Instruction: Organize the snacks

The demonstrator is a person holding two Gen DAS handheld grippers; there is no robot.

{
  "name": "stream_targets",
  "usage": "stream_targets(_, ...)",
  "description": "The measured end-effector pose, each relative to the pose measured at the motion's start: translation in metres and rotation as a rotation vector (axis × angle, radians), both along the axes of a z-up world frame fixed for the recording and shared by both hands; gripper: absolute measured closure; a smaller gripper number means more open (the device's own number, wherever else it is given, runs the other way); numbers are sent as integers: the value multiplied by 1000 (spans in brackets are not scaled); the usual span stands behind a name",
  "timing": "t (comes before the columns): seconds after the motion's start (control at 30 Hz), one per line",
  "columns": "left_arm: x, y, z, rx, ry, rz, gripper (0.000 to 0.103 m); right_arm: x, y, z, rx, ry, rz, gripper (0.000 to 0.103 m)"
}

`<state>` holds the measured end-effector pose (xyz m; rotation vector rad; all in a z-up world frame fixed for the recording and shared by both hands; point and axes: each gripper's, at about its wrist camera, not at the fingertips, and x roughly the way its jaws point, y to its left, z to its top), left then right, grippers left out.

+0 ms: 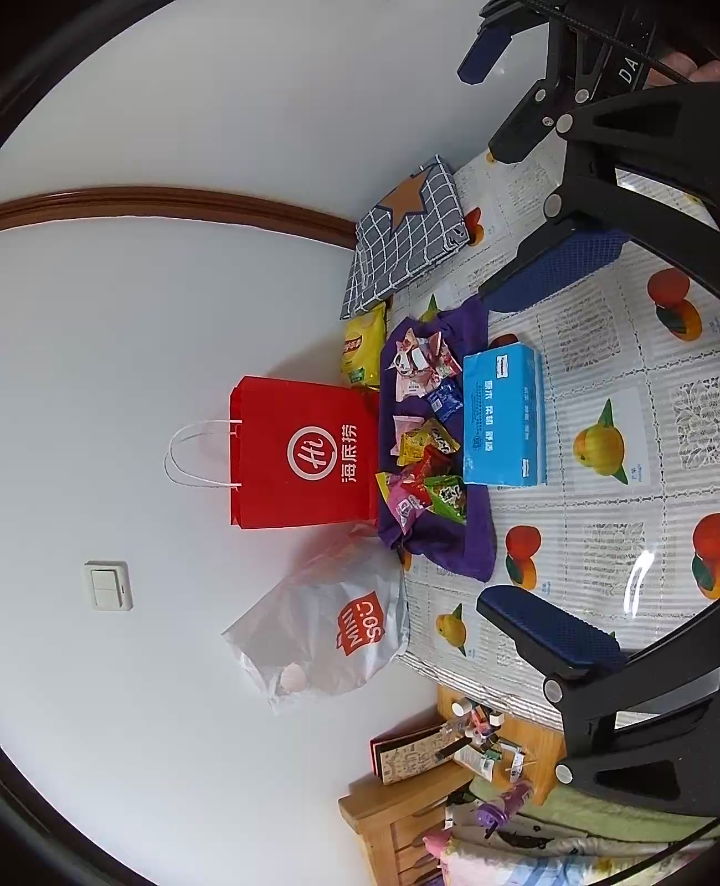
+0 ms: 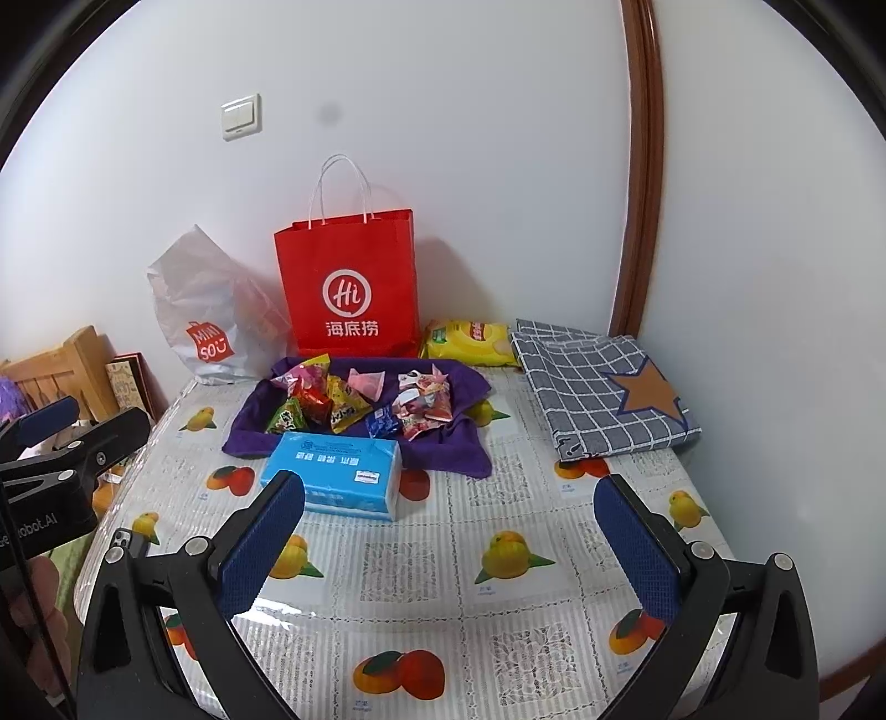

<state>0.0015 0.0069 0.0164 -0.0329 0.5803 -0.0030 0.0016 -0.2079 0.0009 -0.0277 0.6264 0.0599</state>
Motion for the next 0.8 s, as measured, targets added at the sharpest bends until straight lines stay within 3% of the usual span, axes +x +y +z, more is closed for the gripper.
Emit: stream_targets(0.8,-3,2,1,-9,0,-1,3,-3,-4,4,20,-11,-6,0)
